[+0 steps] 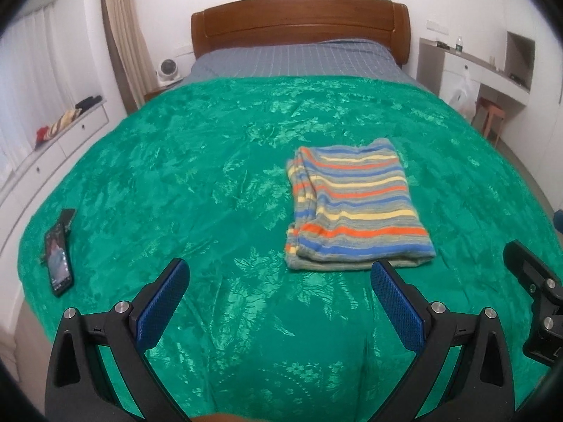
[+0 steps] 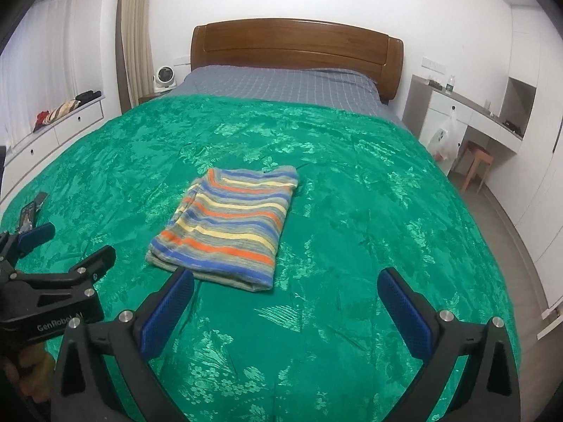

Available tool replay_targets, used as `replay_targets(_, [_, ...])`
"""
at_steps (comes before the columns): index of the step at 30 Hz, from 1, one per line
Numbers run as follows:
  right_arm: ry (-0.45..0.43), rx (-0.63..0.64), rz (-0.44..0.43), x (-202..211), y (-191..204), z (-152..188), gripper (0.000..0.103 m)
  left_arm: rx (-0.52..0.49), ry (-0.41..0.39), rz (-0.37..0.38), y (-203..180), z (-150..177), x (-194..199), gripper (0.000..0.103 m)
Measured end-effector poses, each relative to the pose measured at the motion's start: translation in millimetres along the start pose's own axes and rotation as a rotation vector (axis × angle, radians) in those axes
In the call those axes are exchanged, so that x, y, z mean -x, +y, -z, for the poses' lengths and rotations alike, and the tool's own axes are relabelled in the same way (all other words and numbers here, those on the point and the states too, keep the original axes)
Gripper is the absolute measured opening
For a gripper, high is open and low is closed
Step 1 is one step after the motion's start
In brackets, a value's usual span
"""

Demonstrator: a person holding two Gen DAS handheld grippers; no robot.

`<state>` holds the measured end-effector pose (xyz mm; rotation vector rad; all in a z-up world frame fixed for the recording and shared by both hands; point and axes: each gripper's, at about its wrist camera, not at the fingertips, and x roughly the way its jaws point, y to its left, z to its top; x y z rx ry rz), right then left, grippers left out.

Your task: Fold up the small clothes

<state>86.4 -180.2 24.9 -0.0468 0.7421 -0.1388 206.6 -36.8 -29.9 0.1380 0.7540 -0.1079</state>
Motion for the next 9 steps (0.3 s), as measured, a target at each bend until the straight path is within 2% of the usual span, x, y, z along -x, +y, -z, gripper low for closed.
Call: replay_targets(9, [0.013, -0.007, 0.005, -2.8, -3.6, 5.2, 0.103, -0.013, -0.020, -0.009, -5.3, 3.8, 4.4, 0.103])
